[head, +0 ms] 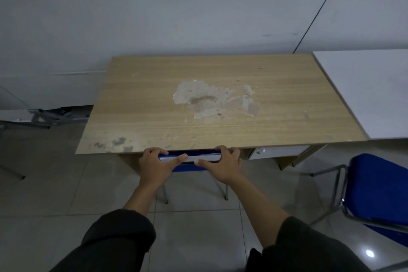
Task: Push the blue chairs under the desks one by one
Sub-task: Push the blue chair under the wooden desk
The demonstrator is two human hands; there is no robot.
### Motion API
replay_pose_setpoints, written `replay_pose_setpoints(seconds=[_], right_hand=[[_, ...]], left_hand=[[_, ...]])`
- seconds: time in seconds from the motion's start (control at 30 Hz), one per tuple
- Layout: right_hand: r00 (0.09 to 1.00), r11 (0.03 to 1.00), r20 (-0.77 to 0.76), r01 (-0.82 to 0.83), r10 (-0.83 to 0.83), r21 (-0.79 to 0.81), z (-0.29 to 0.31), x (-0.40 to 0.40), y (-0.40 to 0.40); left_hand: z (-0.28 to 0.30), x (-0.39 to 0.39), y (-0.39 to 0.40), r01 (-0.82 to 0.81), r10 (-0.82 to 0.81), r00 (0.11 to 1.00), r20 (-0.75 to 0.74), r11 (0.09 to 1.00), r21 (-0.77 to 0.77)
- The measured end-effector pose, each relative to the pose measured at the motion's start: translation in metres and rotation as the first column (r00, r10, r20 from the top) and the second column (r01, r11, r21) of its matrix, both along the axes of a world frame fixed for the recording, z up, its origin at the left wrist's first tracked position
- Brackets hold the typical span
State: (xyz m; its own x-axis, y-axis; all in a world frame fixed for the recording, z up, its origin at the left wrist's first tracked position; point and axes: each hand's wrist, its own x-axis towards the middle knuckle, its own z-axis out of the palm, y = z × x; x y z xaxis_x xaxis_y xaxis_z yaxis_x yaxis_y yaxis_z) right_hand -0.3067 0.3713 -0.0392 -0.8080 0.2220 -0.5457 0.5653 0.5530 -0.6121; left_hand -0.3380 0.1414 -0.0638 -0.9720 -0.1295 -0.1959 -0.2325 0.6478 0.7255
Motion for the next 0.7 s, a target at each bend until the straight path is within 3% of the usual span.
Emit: replay_pose_setpoints(seconds=[0.2, 0.33, 0.57, 0.7], right_hand=[[0.999, 1.000, 0.045, -0.007, 0.007, -0.008, 0.002, 0.004, -0.008], [0.996, 0.999, 0.077, -0.049, 0.049, 0.004, 0.004, 0.003, -0.002], [0.991, 0.995, -0.084, -0.100, 0.100, -0.002, 0.015, 0.033, 0.007], [0.977, 0.993, -0.183, -0.116, 0.114, 0.000, 0.042, 0.058, 0.012]], left_hand=[[0.010, 0.005, -0.003, -0.001, 0.006, 0.990, 0.141, 1.000, -0.031], [0.012, 0.019, 0.006, 0.027, -0.007, 0.988, 0.152, 0.991, -0.128], [0.040, 0.080, 0.021, 0.259, -0.233, 0.964, 0.130, 0.931, -0.257], [0.063, 0.103, 0.031, 0.320, -0.304, 0.946, 0.113, 0.933, -0.165]])
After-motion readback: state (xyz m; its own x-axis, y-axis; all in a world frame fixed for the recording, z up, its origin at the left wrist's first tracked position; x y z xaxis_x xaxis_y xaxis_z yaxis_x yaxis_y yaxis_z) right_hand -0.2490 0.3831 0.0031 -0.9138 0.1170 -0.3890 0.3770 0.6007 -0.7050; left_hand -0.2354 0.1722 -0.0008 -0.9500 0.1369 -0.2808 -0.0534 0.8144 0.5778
